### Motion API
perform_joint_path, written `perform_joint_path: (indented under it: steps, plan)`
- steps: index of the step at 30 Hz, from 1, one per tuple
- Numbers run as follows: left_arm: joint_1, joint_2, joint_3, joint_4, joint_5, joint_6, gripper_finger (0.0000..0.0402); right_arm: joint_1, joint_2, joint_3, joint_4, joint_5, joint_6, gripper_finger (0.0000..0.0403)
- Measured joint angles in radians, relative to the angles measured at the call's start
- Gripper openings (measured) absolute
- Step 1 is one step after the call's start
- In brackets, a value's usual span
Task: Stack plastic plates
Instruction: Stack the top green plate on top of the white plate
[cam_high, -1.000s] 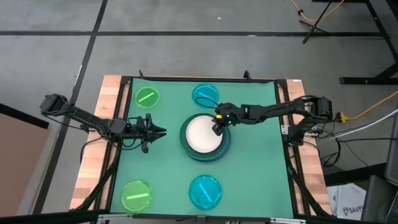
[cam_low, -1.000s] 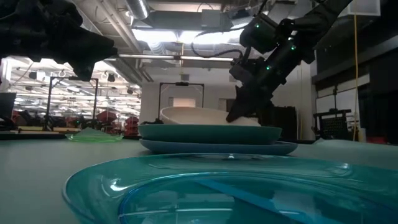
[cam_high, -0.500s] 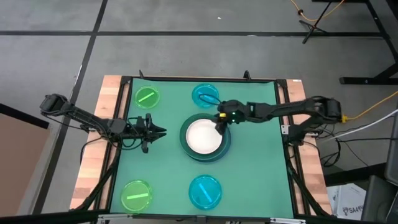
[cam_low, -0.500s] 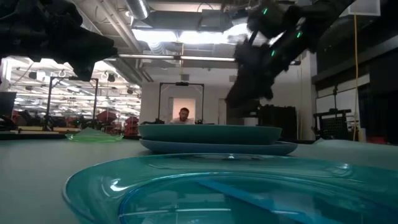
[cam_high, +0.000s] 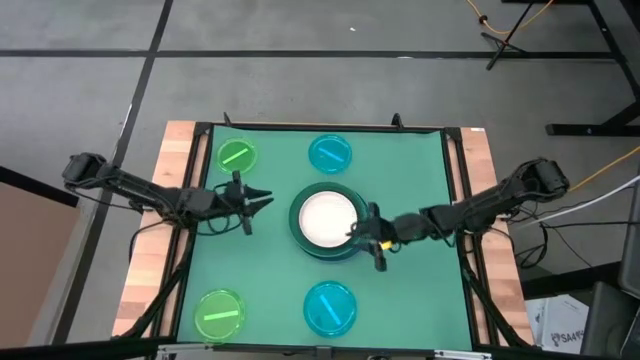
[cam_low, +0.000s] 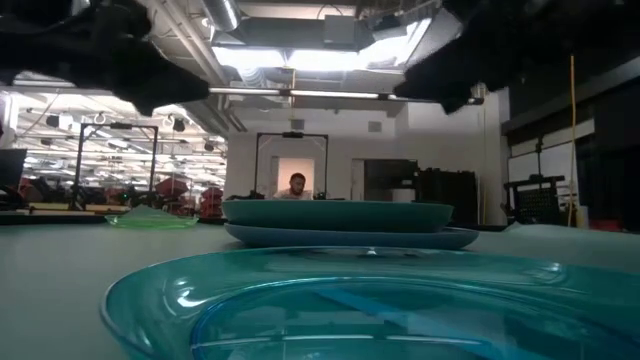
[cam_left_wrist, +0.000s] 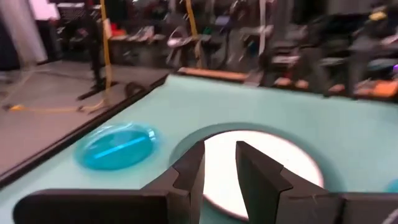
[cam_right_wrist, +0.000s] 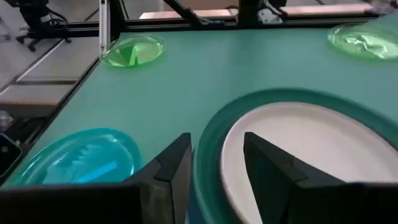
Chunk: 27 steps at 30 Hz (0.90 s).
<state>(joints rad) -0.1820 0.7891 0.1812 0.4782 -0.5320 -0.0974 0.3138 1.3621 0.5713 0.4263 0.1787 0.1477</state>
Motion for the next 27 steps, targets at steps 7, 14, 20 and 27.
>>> perform_joint_path:
  steps: [7, 14, 20, 27]
  plan:
    - [0.121, 0.154, 0.189, -0.267, 0.001, -0.040, 0.0085, 0.099, 0.000, -0.068, 0.095, 0.205, 0.074, 0.0138]
    - [0.245, 0.267, 0.371, -0.653, 0.061, -0.147, 0.0085, 0.141, 0.021, -0.093, 0.218, 0.284, 0.024, 0.0138]
    - [0.320, 0.322, 0.427, -0.796, 0.092, -0.173, 0.0085, 0.138, 0.050, -0.093, 0.234, 0.285, 0.008, 0.0138]
    - [0.408, 0.338, 0.429, -0.825, 0.124, -0.184, 0.0085, 0.138, 0.051, -0.093, 0.233, 0.285, -0.004, 0.0138]
